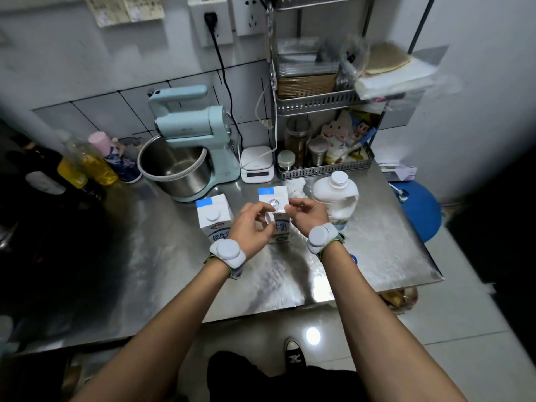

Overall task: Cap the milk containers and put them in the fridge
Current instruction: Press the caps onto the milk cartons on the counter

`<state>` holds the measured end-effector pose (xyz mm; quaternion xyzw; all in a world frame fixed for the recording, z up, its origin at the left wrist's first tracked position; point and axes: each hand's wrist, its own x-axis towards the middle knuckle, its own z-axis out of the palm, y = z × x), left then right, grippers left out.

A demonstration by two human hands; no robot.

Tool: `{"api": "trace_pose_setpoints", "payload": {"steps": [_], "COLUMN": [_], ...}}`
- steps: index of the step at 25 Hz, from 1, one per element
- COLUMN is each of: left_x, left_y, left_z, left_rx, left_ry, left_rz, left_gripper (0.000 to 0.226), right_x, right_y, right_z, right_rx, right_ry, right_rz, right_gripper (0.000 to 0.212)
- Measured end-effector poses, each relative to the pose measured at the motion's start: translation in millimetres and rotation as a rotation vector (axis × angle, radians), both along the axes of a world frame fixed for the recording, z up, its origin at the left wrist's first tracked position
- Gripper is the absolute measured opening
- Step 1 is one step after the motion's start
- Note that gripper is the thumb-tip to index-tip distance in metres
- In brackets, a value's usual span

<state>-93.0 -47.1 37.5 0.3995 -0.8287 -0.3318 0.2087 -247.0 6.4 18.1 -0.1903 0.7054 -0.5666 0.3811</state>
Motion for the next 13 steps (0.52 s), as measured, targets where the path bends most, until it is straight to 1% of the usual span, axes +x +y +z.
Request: {"api": "trace_pose_setpoints", "payload": {"steps": [4, 6, 8, 11, 13], "left_x": [-12.4, -19.4, -24.4, -26.4, -24.1], "left_y": [-12.6, -14.8, -14.6, -15.2, -16.5], "left_z": [12.5, 13.8, 14.4, 12.8, 10.7], "left_rx": [0.011, 0.004, -0.018, -0.069, -0.088], "left_ry": [0.085, 0.088, 0.069, 0.029, -0.023], "left_rz": [0.067, 0.077, 0.062, 0.01, -0.019], "left_gripper": [0.018, 0.019, 0.023, 0.039, 0.04], "right_x": [1.3, 1.5, 1.2, 0.2, 1.0], "right_y": [0.8, 1.8, 2.2, 3.2, 3.4], "right_z": [1.3, 1.0, -0.1, -1.6, -1.8], "right_rx": [-0.018, -0.02, -0.021, -0.025, -0.027], "right_ry": [-0.047, -0.055, -0.049, -0.048, -0.055], "right_rz": [-0.012, -0.009, -0.002, -0.001, -0.007], "right_gripper": [0.032, 0.033, 0.032, 0.032, 0.032]}}
